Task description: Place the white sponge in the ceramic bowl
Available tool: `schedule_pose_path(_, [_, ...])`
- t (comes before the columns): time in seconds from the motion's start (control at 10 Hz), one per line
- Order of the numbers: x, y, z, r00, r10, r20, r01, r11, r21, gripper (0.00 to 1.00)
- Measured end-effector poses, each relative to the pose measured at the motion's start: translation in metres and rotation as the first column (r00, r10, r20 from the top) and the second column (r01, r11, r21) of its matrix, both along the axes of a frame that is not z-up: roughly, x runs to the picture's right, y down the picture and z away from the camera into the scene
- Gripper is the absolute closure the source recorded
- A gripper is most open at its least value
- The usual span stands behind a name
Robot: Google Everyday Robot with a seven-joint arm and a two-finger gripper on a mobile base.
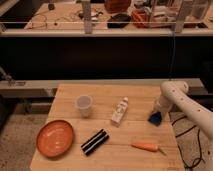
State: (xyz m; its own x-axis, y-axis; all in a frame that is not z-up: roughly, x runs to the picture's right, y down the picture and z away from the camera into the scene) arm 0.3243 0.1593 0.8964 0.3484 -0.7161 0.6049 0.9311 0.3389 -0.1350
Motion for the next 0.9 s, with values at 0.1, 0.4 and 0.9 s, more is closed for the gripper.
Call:
schedule_pose_path(0.1, [-0.004, -0.003, 0.000, 1.000, -0.006, 0.005, 0.006, 1.0000, 0.003, 1.00])
schedule_pose_path(0.4, [-0.025, -0.020, -0.018, 0.998, -0.050, 0.025, 0.050, 0.9987, -0.004, 1.00])
schedule_pose_path(0.9, [-0.036, -0.030, -0.028, 0.996, -0.080, 0.043, 0.081, 0.9966, -0.013, 1.00])
